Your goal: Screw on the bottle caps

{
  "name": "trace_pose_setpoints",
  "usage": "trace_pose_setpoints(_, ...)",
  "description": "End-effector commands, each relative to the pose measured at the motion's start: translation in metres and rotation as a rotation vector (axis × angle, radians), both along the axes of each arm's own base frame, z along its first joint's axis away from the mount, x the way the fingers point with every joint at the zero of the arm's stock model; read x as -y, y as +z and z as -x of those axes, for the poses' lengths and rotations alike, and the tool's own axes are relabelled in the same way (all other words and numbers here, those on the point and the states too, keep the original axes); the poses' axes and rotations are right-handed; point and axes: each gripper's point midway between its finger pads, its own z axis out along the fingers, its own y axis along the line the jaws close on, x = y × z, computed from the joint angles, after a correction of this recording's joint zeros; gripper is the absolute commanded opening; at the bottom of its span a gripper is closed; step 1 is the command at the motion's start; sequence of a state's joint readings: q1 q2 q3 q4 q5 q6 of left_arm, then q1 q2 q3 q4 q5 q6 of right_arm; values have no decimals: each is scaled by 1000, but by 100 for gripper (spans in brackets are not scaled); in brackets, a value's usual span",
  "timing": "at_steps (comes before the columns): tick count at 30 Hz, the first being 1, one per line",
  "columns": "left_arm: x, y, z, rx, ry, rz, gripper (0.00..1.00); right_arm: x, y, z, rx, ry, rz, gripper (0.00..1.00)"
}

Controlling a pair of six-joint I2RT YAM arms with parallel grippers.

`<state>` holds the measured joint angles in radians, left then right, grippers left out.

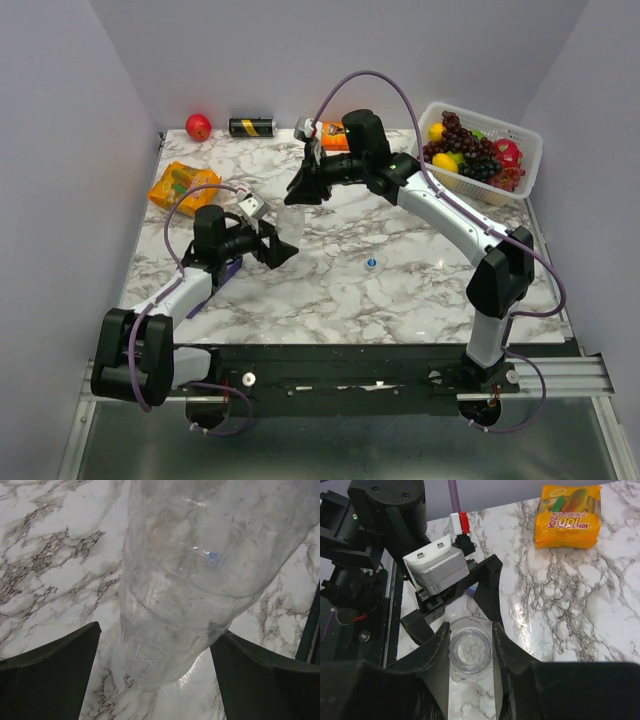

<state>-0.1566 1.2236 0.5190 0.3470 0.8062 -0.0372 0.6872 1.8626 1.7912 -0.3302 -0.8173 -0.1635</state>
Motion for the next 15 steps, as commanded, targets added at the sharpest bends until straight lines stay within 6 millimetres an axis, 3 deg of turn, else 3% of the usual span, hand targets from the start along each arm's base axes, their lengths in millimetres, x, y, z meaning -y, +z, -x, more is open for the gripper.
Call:
trace_pose_setpoints(1,20,28,6,45,-138,91,93,-3,12,20,-63,63,-41,11)
trace_pose_setpoints(10,26,27,9,36,-192,100,79,-4,15,27,-103,83,-66,12)
trace_pose_setpoints(15,29,28,10,22,-214,109,59,-3,15,28,-105,82,-67,13)
